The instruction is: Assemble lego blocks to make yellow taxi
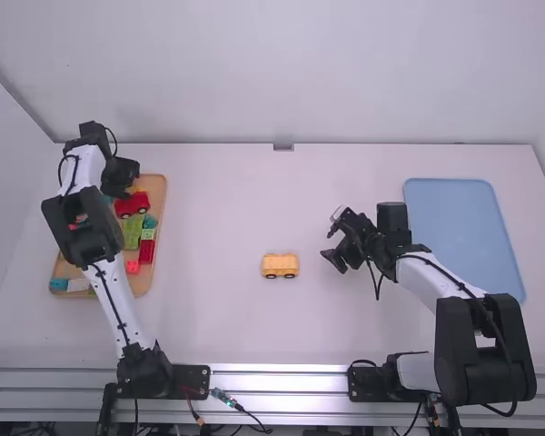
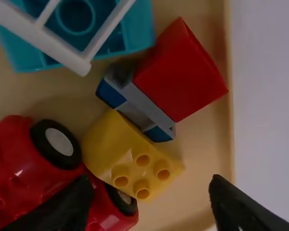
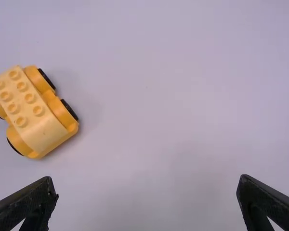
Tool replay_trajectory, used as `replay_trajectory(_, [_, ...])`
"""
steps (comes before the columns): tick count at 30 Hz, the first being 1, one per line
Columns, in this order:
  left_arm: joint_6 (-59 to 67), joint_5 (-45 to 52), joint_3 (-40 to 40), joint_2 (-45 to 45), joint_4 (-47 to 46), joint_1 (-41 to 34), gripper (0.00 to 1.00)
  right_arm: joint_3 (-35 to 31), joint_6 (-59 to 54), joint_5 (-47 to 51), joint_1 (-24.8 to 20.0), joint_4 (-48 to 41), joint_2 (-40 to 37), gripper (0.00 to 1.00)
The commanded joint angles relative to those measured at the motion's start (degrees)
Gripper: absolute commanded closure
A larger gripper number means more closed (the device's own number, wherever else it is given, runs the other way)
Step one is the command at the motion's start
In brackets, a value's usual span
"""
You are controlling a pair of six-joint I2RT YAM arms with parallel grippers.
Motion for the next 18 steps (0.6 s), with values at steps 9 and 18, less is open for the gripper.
replay_trajectory(9, [0.5,-3.3,-1.2,0.1,-8.8,-0.4,0.30,1.0,0.2,-0.2,0.0,-0.3,-0.9,0.01])
replay_trajectory(18, [1.2,1.0,-1.2,-2.6,-6.7,0.3,0.30,1.0,0.2,-0.1,0.0,-0.3,-0.9,0.01])
